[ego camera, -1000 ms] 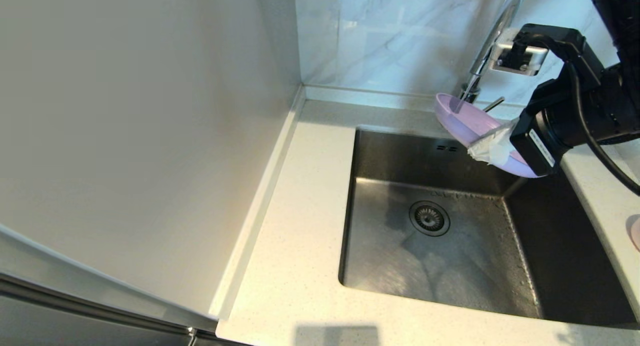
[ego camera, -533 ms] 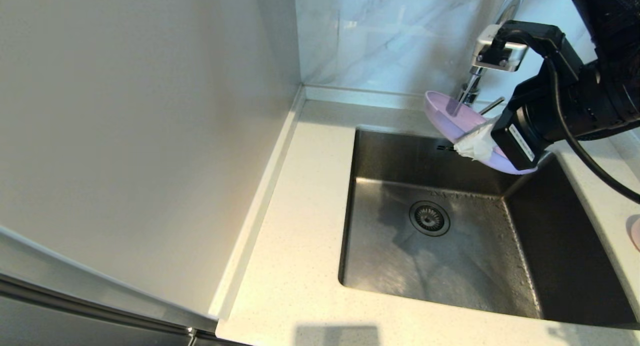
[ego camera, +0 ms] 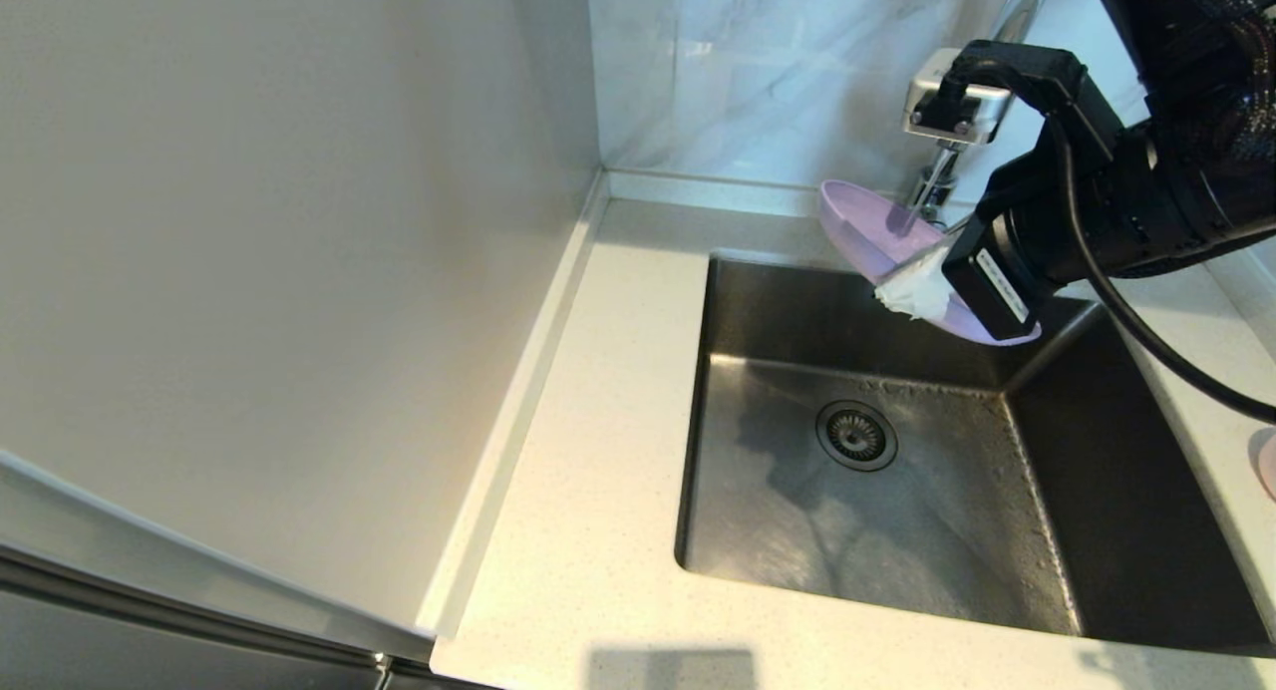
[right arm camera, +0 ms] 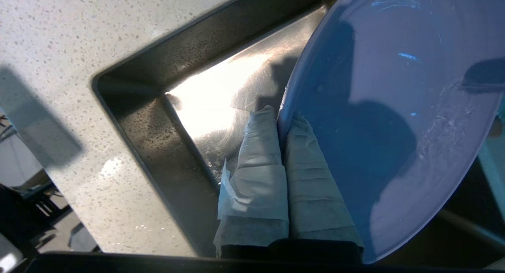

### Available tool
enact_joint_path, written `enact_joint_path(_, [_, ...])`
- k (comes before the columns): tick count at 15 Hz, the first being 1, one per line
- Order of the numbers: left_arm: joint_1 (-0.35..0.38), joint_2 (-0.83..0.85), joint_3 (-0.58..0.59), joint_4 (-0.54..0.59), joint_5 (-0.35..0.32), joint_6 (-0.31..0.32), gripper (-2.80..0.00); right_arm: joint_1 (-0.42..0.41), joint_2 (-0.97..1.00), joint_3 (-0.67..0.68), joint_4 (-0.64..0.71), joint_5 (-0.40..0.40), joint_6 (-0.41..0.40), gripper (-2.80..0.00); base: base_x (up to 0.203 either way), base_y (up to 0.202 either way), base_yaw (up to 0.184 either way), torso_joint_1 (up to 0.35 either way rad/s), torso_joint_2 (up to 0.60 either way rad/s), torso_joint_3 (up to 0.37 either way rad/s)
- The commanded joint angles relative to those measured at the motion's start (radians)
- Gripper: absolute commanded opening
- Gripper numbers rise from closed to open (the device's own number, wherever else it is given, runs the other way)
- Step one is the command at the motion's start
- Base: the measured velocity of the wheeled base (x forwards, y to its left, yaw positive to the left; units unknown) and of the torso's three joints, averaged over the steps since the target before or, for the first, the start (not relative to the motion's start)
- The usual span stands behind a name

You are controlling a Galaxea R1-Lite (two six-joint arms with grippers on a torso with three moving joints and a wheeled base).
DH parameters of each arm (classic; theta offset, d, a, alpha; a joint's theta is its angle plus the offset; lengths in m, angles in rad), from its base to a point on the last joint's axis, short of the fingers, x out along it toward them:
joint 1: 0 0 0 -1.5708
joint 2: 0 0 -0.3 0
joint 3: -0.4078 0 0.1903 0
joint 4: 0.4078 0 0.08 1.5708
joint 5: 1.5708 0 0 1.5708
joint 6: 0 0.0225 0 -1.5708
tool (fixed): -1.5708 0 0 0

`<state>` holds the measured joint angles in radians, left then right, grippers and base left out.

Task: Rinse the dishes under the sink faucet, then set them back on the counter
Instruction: Rinse the plate

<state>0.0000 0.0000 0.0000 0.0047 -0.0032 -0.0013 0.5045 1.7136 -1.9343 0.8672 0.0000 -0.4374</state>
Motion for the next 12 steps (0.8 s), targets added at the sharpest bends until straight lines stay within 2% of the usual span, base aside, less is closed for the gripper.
enact_joint_path(1, [0.000, 0.000, 0.000, 0.000, 0.000, 0.000, -2.80, -0.023, -0.063, 0.064, 0.004, 0.007, 0.040, -2.80, 0.000, 0.000, 0.000, 0.000, 0.00, 0.000])
enact_joint_path(3, [0.000, 0.000, 0.000, 0.000, 0.000, 0.000, -2.80, -0.101, -0.142, 0.200, 0.005, 0.073, 0.059, -2.80, 0.000, 0.000, 0.000, 0.000, 0.00, 0.000])
enact_joint_path(5, [0.000, 0.000, 0.000, 0.000, 0.000, 0.000, -2.80, -0.231, -0.212, 0.321, 0.006, 0.168, 0.075, -2.80, 0.000, 0.000, 0.000, 0.000, 0.00, 0.000])
enact_joint_path(6, [0.000, 0.000, 0.000, 0.000, 0.000, 0.000, -2.80, -0.287, -0.234, 0.352, 0.006, 0.214, 0.109, -2.80, 0.000, 0.000, 0.000, 0.000, 0.00, 0.000])
enact_joint_path(9, [0.000, 0.000, 0.000, 0.000, 0.000, 0.000, -2.80, -0.370, -0.262, 0.361, 0.004, 0.339, 0.326, -2.80, 0.000, 0.000, 0.000, 0.000, 0.00, 0.000])
enact_joint_path(12, [0.000, 0.000, 0.000, 0.000, 0.000, 0.000, -2.80, -0.414, -0.257, 0.251, 0.002, 0.478, 0.508, -2.80, 0.000, 0.000, 0.000, 0.000, 0.00, 0.000])
